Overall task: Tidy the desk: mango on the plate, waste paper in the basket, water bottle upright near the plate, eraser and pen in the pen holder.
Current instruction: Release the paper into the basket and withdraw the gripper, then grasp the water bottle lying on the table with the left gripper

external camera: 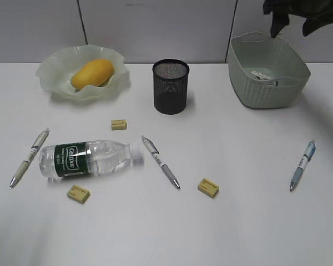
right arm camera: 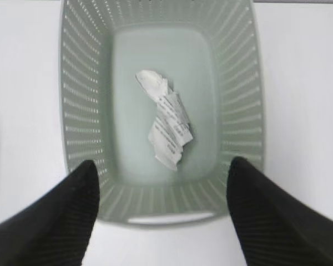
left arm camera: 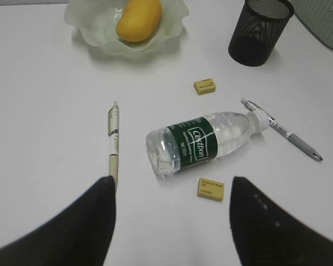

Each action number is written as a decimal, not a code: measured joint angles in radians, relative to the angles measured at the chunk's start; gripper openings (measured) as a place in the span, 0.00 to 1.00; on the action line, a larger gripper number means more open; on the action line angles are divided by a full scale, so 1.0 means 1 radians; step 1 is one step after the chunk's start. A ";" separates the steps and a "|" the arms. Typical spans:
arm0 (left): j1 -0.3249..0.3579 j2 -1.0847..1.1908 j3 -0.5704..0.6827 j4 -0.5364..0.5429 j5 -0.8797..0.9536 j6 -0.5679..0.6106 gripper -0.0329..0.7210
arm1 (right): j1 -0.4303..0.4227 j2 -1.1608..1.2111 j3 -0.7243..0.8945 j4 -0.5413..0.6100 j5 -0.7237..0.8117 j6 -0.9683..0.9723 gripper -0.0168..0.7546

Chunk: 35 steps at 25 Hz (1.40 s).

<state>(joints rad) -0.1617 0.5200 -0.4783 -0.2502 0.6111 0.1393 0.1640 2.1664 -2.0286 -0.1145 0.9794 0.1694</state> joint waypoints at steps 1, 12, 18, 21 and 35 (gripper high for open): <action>0.000 0.000 0.000 0.000 0.000 0.000 0.70 | 0.000 -0.022 0.000 0.000 0.033 -0.005 0.75; 0.000 0.000 0.000 0.000 0.000 0.000 0.70 | 0.002 -0.286 0.070 0.000 0.223 -0.030 0.75; 0.000 0.000 0.000 0.000 0.000 0.000 0.70 | 0.010 -0.535 0.300 0.019 0.226 -0.044 0.73; 0.000 0.000 0.000 0.000 0.000 0.000 0.70 | 0.010 -0.669 0.447 0.032 0.227 -0.054 0.73; 0.000 0.000 0.000 0.000 0.001 0.000 0.70 | 0.011 -1.315 1.064 0.049 0.187 -0.072 0.73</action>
<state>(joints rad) -0.1617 0.5200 -0.4783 -0.2502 0.6122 0.1393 0.1751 0.8510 -0.9649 -0.0653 1.1665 0.0973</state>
